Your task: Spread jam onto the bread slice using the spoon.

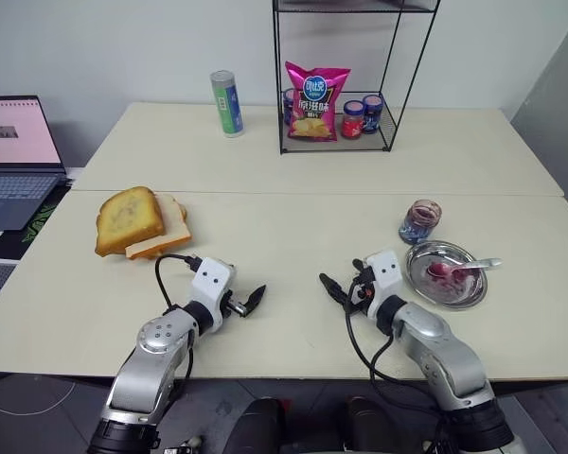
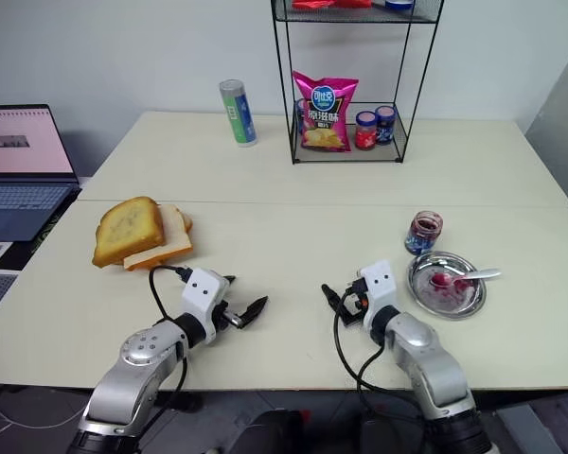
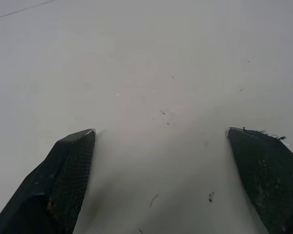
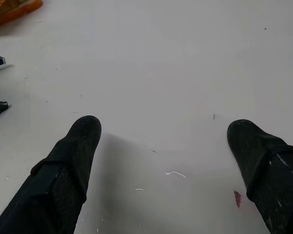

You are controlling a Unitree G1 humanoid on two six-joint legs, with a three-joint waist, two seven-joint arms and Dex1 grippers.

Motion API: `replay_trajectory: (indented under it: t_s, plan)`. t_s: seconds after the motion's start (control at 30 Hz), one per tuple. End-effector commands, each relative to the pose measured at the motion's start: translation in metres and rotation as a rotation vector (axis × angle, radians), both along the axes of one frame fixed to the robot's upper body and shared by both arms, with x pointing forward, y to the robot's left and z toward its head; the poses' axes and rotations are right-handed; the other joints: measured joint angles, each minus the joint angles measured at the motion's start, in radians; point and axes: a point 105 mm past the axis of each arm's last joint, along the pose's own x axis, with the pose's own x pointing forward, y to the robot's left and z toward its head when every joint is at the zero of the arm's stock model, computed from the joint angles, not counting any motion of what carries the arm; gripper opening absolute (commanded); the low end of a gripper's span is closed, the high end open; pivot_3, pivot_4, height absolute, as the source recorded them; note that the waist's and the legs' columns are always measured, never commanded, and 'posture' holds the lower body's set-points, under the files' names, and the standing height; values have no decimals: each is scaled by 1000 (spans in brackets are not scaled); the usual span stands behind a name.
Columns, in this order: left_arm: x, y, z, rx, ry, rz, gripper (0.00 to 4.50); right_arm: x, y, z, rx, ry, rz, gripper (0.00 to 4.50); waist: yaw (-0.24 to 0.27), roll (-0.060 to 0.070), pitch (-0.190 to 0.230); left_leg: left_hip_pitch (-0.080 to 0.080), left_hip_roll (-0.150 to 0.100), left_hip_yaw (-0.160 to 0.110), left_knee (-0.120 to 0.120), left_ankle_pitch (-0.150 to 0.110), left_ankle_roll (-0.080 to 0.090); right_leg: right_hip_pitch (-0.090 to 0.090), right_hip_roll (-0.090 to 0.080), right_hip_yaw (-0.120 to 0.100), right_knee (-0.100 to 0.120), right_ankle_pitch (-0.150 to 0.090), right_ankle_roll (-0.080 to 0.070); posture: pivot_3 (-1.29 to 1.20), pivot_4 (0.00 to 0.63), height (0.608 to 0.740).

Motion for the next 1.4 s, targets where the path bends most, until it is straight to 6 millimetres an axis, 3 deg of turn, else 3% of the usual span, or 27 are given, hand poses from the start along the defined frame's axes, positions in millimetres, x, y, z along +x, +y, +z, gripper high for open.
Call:
replay_trajectory:
  t_s: [0.03, 0.37, 0.6, 0.73, 0.97, 1.13, 1.4]
  plan:
    - [-2, -8, 1, 3, 5, -58, 4500, 1, 1, 12, 14, -40, -7, 4492, 0, 0, 0, 0, 0, 0, 0, 0, 0, 0, 0, 0, 0, 0, 0, 0, 150, 740]
    - [-4, -17, 16, -25, -13, -131, 4500, 7, 0, 21, 12, -75, -11, 4492, -2, 0, 0, 0, 0, 0, 0, 0, 0, 0, 0, 1, 0, 0, 0, 0, 150, 740]
    - [-5, -7, 29, -44, -24, -99, 4500, 12, -2, 26, -15, -104, 32, 4492, -6, 0, 0, 0, 0, 0, 0, 0, 0, 0, 0, 1, 0, 0, 0, 0, 150, 740]
    - [-4, 21, 72, -247, -78, 66, 4500, 15, 9, 52, 8, -173, 126, 4492, -14, -1, 1, 0, 0, 0, 0, 0, 0, -1, 1, 1, 1, 1, 0, 0, 150, 740]
    - [-14, 96, 110, -717, -192, 493, 4500, 17, 38, 106, 116, -279, 341, 4492, -23, -3, 2, 0, 0, 0, 2, 0, 0, 0, 1, 1, 2, 2, 3, 0, 150, 740]
    - [-30, 138, 109, -939, -255, 738, 4500, 3, 63, 117, 98, -298, 555, 4492, -21, -8, 2, 0, 0, 0, 4, 0, 0, 1, 2, 1, 3, 3, 2, 0, 150, 740]
    - [-34, 155, 97, -1164, -268, 855, 4500, -2, 74, 109, 74, -283, 648, 4492, -14, -14, 6, 0, 0, -2, 14, 0, 0, 1, 1, 0, 2, 6, -1, 0, 150, 740]
